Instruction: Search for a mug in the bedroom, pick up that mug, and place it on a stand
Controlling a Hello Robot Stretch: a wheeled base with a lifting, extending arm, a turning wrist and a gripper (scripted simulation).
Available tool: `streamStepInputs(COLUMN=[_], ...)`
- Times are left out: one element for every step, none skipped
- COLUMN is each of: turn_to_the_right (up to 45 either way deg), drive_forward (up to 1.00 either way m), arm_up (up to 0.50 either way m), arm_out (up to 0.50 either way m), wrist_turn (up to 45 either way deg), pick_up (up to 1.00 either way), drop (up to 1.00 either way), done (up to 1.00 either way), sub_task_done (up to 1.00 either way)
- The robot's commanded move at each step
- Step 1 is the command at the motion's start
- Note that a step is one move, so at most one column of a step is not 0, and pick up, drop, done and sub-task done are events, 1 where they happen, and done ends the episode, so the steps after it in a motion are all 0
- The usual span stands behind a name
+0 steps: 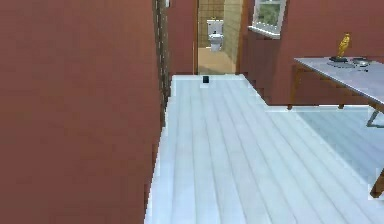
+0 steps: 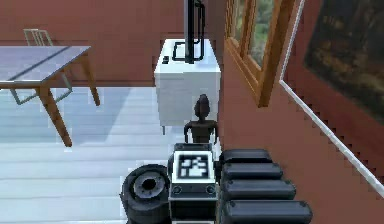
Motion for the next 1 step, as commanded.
streamStepInputs(turn_to_the_right=[0.0], drive_forward=[0.05], arm_up=[0.00], arm_out=[0.00], wrist_turn=[0.0], pick_up=[0.00], drop=[0.00], done=[0.00], sub_task_done=[0.00])
